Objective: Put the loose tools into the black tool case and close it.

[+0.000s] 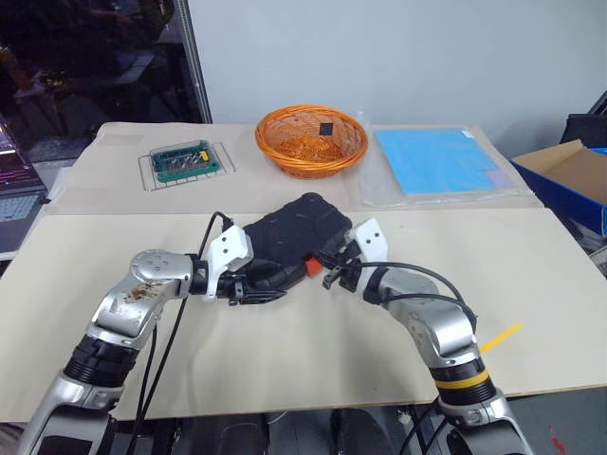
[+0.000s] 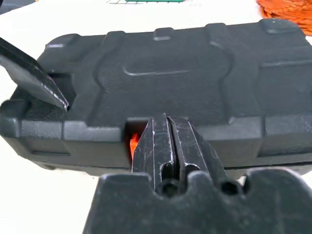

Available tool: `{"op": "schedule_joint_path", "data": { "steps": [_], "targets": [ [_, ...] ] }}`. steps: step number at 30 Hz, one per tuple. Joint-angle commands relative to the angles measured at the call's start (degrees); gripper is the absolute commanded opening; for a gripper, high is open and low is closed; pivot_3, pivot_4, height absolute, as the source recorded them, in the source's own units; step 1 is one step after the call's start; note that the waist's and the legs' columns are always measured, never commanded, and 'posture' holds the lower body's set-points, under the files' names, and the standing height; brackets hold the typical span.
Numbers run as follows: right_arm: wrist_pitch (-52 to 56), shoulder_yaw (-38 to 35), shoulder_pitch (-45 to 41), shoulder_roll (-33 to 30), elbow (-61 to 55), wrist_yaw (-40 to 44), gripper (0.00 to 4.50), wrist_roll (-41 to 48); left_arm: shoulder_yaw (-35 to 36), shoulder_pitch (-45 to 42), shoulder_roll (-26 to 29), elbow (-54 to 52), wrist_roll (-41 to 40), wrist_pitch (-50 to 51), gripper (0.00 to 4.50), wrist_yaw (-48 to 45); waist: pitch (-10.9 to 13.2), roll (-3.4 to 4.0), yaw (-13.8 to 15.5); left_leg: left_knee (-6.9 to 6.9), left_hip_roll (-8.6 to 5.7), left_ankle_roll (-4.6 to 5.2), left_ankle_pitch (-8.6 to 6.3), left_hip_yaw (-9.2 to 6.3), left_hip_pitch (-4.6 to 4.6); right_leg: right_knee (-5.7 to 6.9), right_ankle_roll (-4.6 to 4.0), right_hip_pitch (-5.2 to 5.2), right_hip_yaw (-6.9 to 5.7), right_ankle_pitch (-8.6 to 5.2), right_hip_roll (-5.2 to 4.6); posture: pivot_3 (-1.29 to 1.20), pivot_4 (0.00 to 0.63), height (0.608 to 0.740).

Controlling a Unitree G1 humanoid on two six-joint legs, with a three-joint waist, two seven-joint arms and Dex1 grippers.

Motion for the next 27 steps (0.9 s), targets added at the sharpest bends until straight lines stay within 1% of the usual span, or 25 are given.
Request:
{"op": "schedule_joint_path", "data": {
  "steps": [1,3,5,10,14,15,16,17,23,27],
  "targets": [
    [-4.41,3.24,2.73,-0.67,3.95,0.46,0.04,-3.82,-0.4,0.83,0.07,0.31,0.67,1.55,3.28,0.51,-0.14,0.01,0.0,0.0,0.0,0.0,0.0,0.0,0.04,0.0,-0.01,0.01,0.0,0.0,0.0,0.0,0.15,0.74],
    [-6.38,3.37,2.97,-0.24,5.47,-0.18,0.04,-5.02,-0.39,0.86,0.03,0.12,0.62,1.87,3.28,0.67,-0.24,0.01,-0.01,-0.01,0.02,-0.01,-0.01,0.0,0.16,0.0,-0.09,0.1,0.0,-0.06,0.0,0.0,0.15,0.74],
    [-9.33,4.22,2.97,-0.12,7.52,-0.72,0.04,-7.13,-0.39,0.85,-0.06,0.06,0.52,2.15,3.28,0.86,-0.3,-0.02,-0.08,-0.02,0.03,-0.01,-0.01,0.04,0.21,0.0,-0.39,0.12,0.01,-0.23,-0.01,0.0,0.15,0.74],
    [-15.13,5.71,1.9,0.7,13.1,-2.49,0.04,-11.5,-0.47,0.77,-0.32,0.39,0.54,2.34,3.28,1.11,-0.58,-0.08,-0.37,-0.03,0.05,-0.01,-0.01,0.05,0.34,0.03,-0.44,0.18,0.02,-0.24,-0.01,0.0,0.15,0.74],
    [-22.44,9.99,1.57,-0.07,18.8,-3.45,0.04,-18.19,-0.48,0.82,-0.65,0.52,0.56,2.46,3.28,1.54,-0.62,-0.1,-0.99,-0.04,0.08,-0.02,-0.01,0.04,0.75,0.02,-0.48,0.29,0.01,-0.24,-0.02,0.0,0.15,0.74],
    [-23.63,10.6,1.58,-0.33,19.45,-3.27,0.04,-19.14,-0.5,0.81,-0.71,0.53,0.6,2.46,3.28,1.57,-0.62,-0.1,-1.21,-0.07,0.08,-0.08,-0.05,0.03,0.91,0.0,-0.49,0.44,-0.01,-0.24,-0.07,0.0,0.15,0.74],
    [-24.88,10.99,2.12,-0.45,19.83,-3.31,0.04,-19.8,-0.46,0.88,-0.84,0.55,0.69,2.39,3.28,1.66,-0.62,-0.1,-1.3,-0.13,0.08,-0.55,-0.33,0.03,1.15,-0.04,-0.51,0.62,-0.05,-0.25,-0.15,0.0,0.15,0.74],
    [-25.9,11.2,2.57,-0.51,20.1,-3.5,0.04,-20.46,-0.38,0.89,-0.99,0.64,0.75,2.37,3.28,1.75,-0.63,-0.1,-1.35,-0.14,0.08,-0.6,-0.36,0.0,1.29,-0.06,-0.51,0.75,-0.07,-0.26,-0.19,0.0,0.15,0.74],
    [-30.26,12.83,4.19,-1.91,21.58,-2.5,0.04,-25.25,-0.2,1.2,-1.6,1.18,1.01,2.03,3.28,2.26,-0.81,-0.1,-1.39,-0.16,0.11,-0.66,-0.4,-0.3,1.38,-0.11,-0.52,0.83,-0.07,-0.27,-0.35,0.0,0.15,0.74],
    [-31.44,12.61,3.61,-2.34,22.56,-2.19,0.04,-26.92,-0.26,1.05,-2.08,1.61,1.19,1.85,3.28,2.52,-0.94,-0.1,-1.32,-0.18,0.11,-0.66,-0.4,-0.31,1.41,-0.12,-0.52,0.85,-0.08,-0.28,-0.36,0.0,0.15,0.74]
  ]
}}
